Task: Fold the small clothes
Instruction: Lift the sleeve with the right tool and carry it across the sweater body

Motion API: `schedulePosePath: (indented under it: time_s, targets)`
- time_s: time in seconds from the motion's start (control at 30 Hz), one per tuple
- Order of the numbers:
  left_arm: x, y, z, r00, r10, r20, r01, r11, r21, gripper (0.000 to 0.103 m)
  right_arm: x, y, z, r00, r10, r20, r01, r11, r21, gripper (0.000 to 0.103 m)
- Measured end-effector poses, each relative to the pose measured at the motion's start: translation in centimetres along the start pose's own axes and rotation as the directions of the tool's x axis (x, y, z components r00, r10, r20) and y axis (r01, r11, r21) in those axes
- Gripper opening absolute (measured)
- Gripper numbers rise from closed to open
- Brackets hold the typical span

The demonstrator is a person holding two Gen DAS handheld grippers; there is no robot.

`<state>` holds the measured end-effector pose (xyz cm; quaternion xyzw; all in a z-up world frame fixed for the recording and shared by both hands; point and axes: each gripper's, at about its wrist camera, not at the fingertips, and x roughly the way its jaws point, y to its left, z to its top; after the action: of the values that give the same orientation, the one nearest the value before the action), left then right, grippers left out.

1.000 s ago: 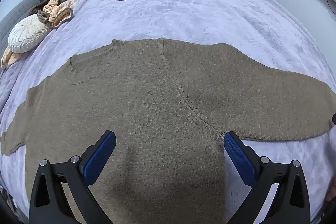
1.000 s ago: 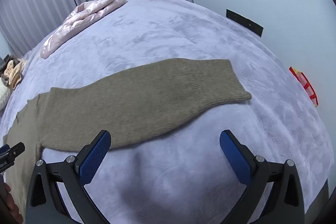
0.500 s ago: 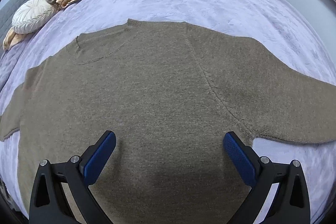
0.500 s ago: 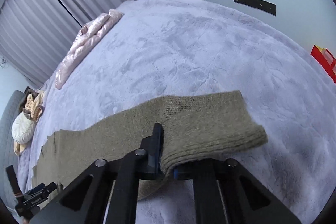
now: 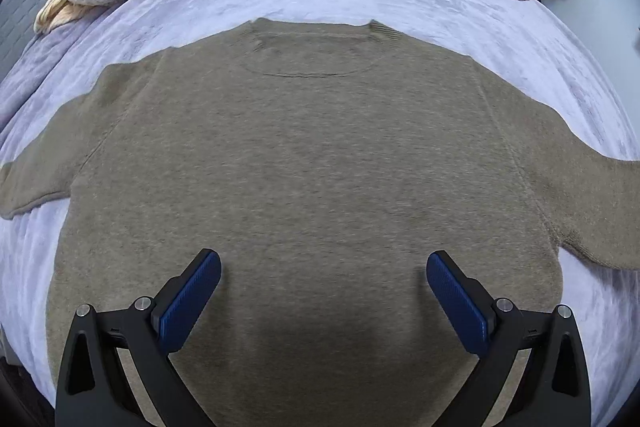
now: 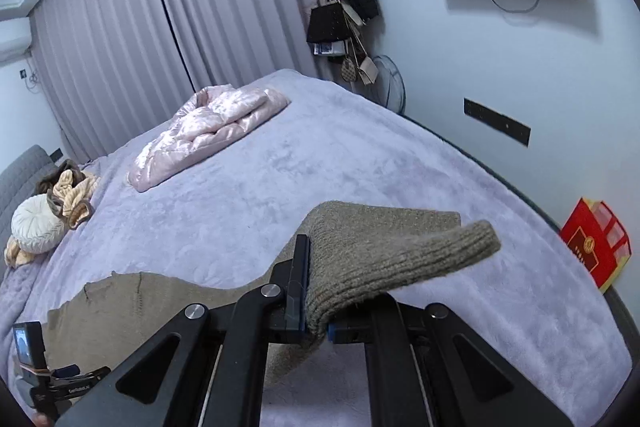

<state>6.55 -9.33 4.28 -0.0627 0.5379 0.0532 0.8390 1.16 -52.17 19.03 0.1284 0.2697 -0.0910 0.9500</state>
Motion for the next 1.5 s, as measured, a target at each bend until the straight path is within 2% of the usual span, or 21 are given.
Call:
schedulePosePath:
  time_s: [0.13,0.33,0.63,0.87,1.27,1.5]
  targets:
    - [-0.6,2.9,-0.3,1.000,-0.007,0.005,0.007,1.000,-0.030,0.103,-2.0,5.9,1.3,0.999,0.004,0.039,0.001,0.993,-0.122,0.007]
    - [-2.1,6.6,-0.8,0.999,-0.004,0.035,0.005,1.000,-0.029,0.103,-2.5,13.3,0.7,0.999,0.039,0.018,-0.035,0.983,-0.181,0.007]
    - [-3.0,12.7,-2.2,0.999,-0.025,0.046,0.027,0.999,-0.033,0.103,-2.2,25.3,-2.9,0.996,0.085,-0.023,-0.088,0.960,-0.264,0.007]
    - [-3.3,18.1,-2.5,0.998,-0.048,0.041,0.052,0.991,-0.121,0.103,-0.1,34.4,-7.2,0.995,0.073,-0.075,-0.094,0.932,-0.349,0.007]
    - [-3.3,22.8,-4.4,0.998,-0.051,0.035,0.057,0.979,-0.194,0.103,4.3,44.1,-16.0,0.970,0.047,-0.237,-0.152,0.883,-0.445,0.007]
    - [-4.1,24.4,-5.5,0.997,-0.059,0.048,0.069,0.972,-0.225,0.103,5.0,48.4,-19.2,0.957,0.056,-0.285,-0.194,0.854,-0.482,0.007]
